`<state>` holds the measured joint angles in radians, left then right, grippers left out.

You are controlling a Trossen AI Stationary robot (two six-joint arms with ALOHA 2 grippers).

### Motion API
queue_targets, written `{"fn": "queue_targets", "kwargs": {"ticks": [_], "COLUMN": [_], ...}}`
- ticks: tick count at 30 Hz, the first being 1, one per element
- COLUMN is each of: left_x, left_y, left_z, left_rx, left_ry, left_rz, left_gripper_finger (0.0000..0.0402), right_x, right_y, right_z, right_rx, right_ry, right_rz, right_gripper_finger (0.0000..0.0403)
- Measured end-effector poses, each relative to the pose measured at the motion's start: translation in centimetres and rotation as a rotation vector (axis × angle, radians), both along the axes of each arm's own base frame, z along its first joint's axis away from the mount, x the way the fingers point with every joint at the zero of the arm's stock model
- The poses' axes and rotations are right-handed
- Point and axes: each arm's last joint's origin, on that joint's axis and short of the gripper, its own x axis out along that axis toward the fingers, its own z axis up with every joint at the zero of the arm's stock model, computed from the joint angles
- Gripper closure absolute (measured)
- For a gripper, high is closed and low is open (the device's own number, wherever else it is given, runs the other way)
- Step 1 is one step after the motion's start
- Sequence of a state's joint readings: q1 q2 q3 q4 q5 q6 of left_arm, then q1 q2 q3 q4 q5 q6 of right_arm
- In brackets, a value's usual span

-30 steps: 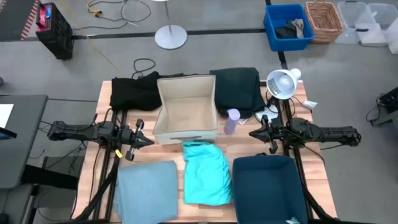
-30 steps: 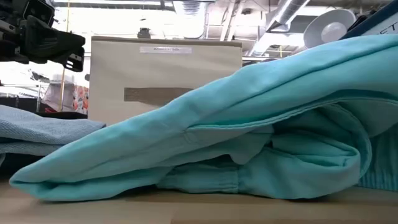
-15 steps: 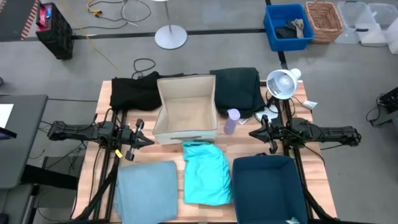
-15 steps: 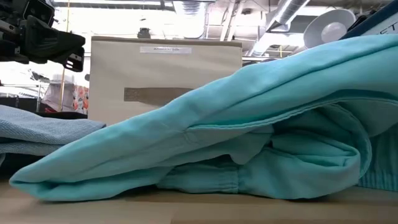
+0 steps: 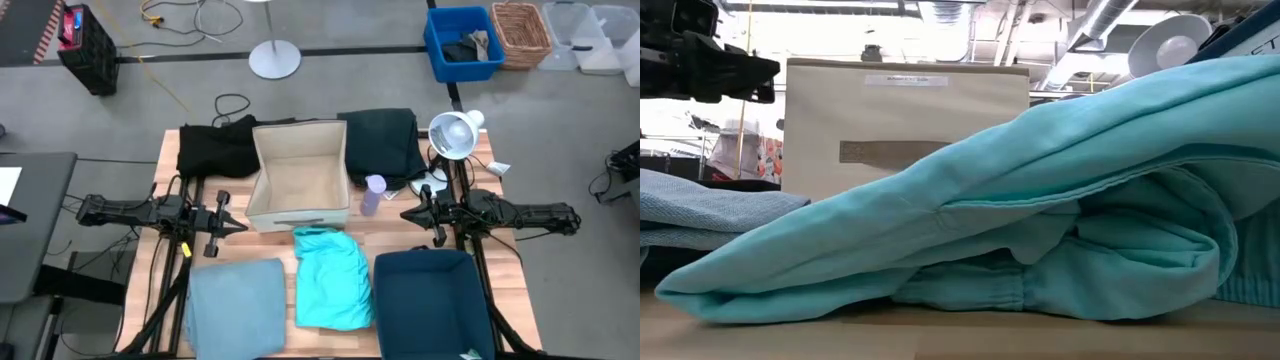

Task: Sort clothes
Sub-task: Put the blue shorts into the laundry organizer

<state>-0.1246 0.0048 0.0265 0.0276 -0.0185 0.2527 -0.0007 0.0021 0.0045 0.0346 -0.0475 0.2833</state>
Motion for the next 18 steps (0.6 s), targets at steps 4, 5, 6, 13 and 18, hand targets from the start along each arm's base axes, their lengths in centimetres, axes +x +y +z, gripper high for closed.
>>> {"fn": "queue_targets", "kwargs": {"ticks": [4, 5, 6, 13, 18], "left_x": [0.0, 0.0, 0.0, -0.5, -1.2], "left_y": [0.0, 0.0, 0.0, 0.3, 0.8], "left_z": [0.4, 0.5, 0.5, 2.8, 4.3], "left_rx": [-0.021, -0.06, -0.093, -0.442, -0.866], "left_ry": [-0.041, -0.041, -0.039, -0.265, -0.441], "left_rz": [0.008, -0.001, -0.005, -0.002, -0.011], "left_gripper_finger": [0.0391, 0.0391, 0.0391, 0.0391, 0.0391], "right_x": [-0.1, -0.3, -0.4, -2.6, -2.4], "right_y": [-0.1, -0.1, -0.1, 0.0, 0.2], "right_z": [1.4, 1.9, 2.5, 7.4, 10.0], "right_rx": [0.005, 0.007, 0.008, 0.057, 0.154], "right_ry": [-0.142, -0.199, -0.262, -0.647, -0.622], "right_rz": [-0.013, -0.021, -0.022, -0.001, 0.059], "right_gripper_finger": [0.037, 0.037, 0.037, 0.037, 0.037]}}
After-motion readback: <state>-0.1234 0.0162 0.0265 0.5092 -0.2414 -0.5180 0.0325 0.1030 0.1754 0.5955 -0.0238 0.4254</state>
